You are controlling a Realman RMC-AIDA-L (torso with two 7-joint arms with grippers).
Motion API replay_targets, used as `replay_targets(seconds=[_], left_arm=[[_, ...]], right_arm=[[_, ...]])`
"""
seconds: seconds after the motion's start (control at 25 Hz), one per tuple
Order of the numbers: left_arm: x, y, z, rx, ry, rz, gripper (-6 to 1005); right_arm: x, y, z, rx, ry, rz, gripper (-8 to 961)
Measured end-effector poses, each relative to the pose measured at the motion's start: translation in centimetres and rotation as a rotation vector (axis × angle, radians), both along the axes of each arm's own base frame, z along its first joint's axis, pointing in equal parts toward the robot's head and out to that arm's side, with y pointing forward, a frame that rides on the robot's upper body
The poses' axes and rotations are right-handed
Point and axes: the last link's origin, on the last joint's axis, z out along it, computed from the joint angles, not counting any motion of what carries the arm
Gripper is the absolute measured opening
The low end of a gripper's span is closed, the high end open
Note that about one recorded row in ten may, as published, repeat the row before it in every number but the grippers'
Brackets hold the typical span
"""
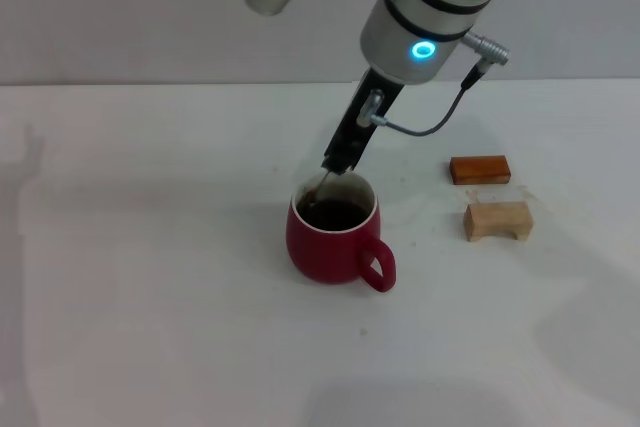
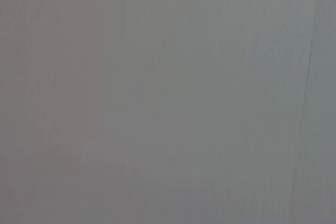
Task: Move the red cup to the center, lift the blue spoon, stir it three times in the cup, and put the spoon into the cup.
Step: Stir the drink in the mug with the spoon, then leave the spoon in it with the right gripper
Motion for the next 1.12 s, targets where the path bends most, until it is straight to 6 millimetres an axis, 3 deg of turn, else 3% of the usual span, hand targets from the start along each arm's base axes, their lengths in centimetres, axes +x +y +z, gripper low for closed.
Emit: replay_targets(seconds=[0.36, 1.12], left_arm=[[0.0, 0.0, -0.1, 0.0, -0.002, -0.001, 862], [0.2, 0.1, 0.0, 0.004, -0.002, -0.006, 862]], right_arm=[[1.1, -0.3, 0.5, -0.013, -0.072, -0.018, 201], [0.1, -1.5, -0.7, -0.08, -0.027, -0.006, 206]])
